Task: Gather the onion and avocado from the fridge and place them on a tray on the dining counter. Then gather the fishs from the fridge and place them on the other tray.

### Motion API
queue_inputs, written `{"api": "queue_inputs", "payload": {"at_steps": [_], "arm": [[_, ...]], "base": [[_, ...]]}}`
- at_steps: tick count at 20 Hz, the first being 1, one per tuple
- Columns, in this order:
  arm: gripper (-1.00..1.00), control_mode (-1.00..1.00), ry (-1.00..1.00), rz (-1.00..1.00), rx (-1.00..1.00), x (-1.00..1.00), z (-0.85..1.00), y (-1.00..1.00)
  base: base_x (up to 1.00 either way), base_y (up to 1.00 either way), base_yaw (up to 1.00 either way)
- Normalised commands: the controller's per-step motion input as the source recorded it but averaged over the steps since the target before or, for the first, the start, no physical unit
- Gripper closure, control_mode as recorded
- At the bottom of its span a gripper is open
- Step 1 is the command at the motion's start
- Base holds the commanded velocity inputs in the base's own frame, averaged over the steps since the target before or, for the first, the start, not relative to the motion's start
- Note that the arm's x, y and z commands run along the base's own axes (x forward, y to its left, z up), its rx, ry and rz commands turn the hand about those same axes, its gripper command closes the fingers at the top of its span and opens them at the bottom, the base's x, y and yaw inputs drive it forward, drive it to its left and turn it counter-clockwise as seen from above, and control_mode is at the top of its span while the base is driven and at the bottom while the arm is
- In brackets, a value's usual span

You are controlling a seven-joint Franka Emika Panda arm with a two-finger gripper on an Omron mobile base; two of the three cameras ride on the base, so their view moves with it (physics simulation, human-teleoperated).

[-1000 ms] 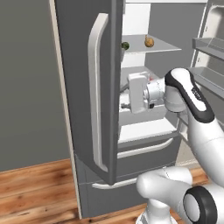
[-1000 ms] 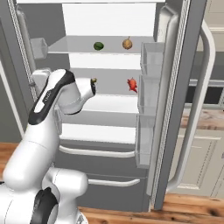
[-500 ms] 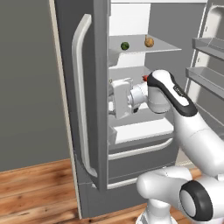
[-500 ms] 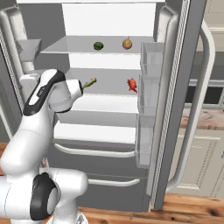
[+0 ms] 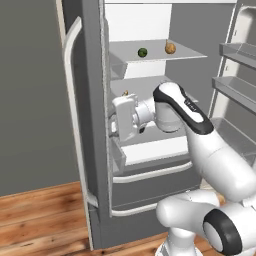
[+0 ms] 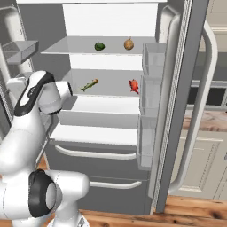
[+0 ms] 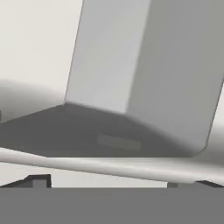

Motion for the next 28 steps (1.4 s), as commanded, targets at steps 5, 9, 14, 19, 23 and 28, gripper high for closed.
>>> {"api": "queue_inputs", "payload": {"at_steps": [5,9,14,19,23,28], "arm": [[-1.0,-1.0,-0.09,0.0,0.0,-0.31,0.0,0.31],[-1.0,-1.0,-0.08,0.0,0.0,-0.42,0.0,0.05],[-1.0,-1.0,-0.11,-0.05,0.0,-0.65,0.0,-0.05],[-1.0,-1.0,-0.14,-0.15,0.0,-0.76,0.0,-0.46],[-1.0,-1.0,-0.24,-0.23,-0.12,-0.66,0.03,-0.57],[-1.0,-1.0,-0.28,-0.27,-0.28,-0.44,0.2,-0.54]], "base": [[0.0,0.0,0.0],[0.0,0.0,0.0],[0.0,0.0,0.0],[0.0,0.0,0.0],[0.0,0.0,0.0],[0.0,0.0,0.0]]}}
